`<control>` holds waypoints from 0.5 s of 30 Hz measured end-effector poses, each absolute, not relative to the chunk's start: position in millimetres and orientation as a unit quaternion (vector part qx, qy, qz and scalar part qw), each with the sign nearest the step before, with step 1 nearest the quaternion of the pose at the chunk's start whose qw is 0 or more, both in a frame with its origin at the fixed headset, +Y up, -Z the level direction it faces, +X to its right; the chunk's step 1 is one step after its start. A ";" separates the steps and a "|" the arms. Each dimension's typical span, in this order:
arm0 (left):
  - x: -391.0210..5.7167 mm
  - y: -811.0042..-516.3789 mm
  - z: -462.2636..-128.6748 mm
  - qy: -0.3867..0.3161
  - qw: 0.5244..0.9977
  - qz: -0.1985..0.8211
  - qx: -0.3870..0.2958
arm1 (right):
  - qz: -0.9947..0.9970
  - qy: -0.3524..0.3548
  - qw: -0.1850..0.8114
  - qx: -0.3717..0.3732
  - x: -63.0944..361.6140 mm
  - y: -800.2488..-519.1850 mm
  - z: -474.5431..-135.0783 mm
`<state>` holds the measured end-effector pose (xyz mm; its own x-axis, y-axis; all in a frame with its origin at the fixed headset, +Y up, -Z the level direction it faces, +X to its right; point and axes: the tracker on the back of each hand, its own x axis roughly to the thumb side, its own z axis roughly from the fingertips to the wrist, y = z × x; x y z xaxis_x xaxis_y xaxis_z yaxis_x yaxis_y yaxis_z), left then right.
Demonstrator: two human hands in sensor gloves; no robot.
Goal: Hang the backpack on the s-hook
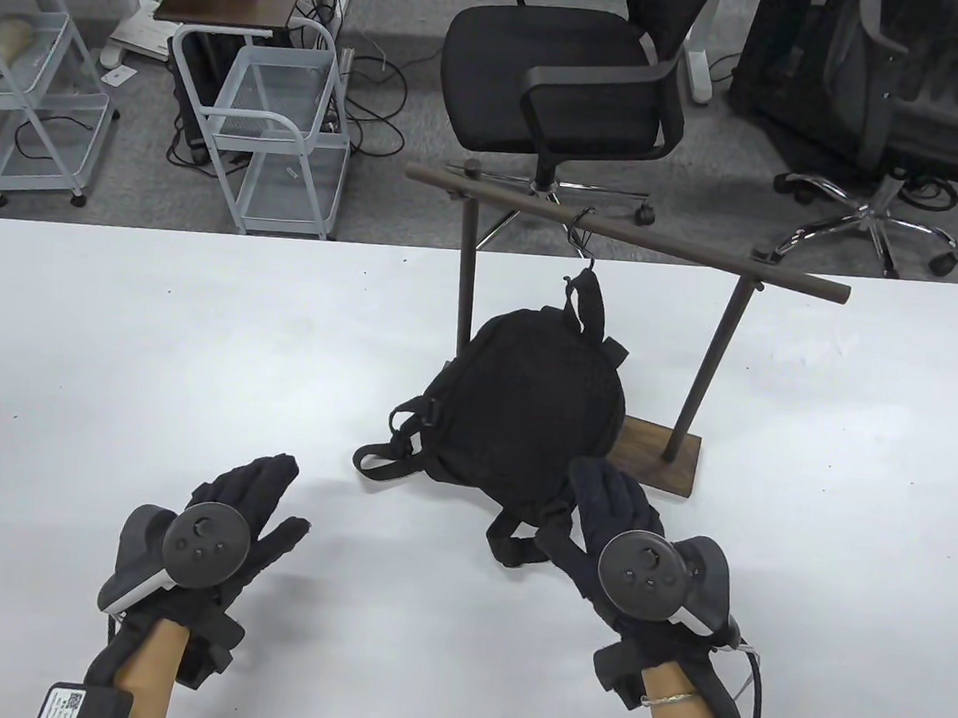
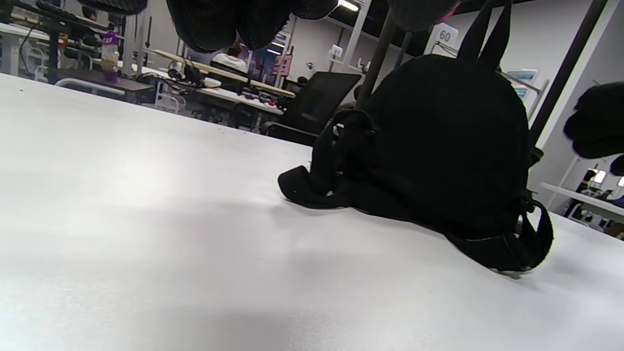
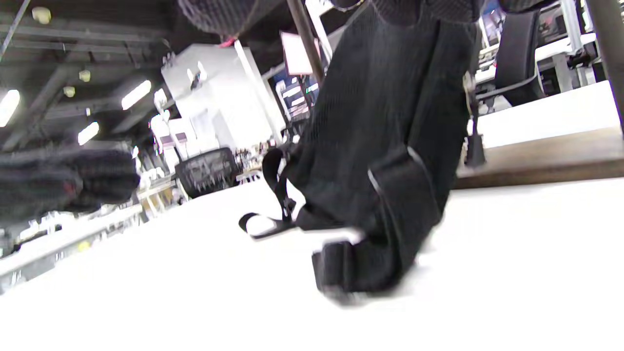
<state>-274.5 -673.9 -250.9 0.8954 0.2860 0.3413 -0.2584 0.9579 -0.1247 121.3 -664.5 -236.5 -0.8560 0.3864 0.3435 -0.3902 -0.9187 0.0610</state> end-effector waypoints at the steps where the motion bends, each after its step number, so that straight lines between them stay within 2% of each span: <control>1: -273.3 -674.1 -250.8 -0.184 0.972 0.140 -0.040 | 0.966 0.013 0.189 0.178 120.1 -668.7 -236.6; 5: -268.5 -676.2 -251.3 -0.197 0.969 0.137 -0.053 | 0.971 0.027 0.157 0.181 117.4 -676.1 -237.0; 15: -263.7 -680.6 -250.9 -0.205 0.968 0.125 -0.070 | 0.973 0.024 0.162 0.165 124.5 -677.2 -238.9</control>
<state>-263.7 -680.6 -250.9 0.8849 0.2709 0.3789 -0.2135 0.9589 -0.1871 124.5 -677.2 -238.9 -0.8930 0.3235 0.3130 -0.3073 -0.9462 0.1011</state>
